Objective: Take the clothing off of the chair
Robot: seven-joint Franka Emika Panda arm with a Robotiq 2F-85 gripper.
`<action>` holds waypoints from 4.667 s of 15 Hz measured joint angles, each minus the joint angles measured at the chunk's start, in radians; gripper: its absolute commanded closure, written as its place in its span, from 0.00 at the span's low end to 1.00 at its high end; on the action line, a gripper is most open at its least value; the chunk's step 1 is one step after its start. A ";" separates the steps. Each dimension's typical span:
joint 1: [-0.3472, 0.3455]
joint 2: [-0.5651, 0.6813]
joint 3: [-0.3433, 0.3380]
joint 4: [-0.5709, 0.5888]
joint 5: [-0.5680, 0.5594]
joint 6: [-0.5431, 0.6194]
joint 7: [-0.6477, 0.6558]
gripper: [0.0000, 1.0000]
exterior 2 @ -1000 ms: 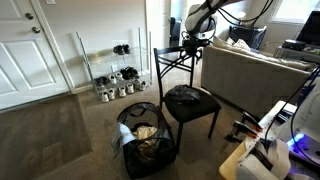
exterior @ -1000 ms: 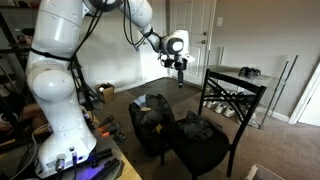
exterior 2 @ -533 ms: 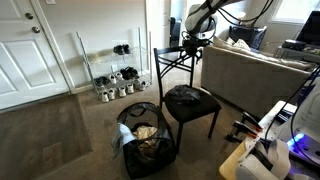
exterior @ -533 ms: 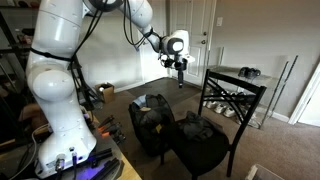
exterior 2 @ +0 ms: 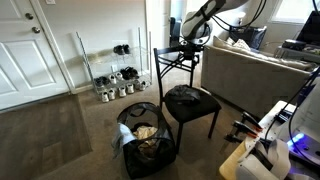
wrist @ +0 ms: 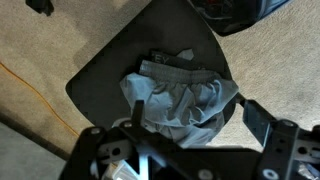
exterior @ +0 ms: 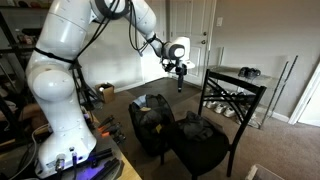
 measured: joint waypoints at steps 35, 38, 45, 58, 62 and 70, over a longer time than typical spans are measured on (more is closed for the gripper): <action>-0.172 0.749 0.060 0.876 0.180 -0.198 0.452 0.00; -0.173 0.809 0.068 0.886 0.187 -0.077 0.452 0.00; -0.209 0.907 0.070 0.901 0.191 0.091 0.463 0.00; -0.216 0.908 0.048 0.830 0.191 0.216 0.512 0.33; -0.215 0.908 0.048 0.817 0.191 0.216 0.512 0.59; -0.217 0.908 0.055 0.808 0.191 0.216 0.511 1.00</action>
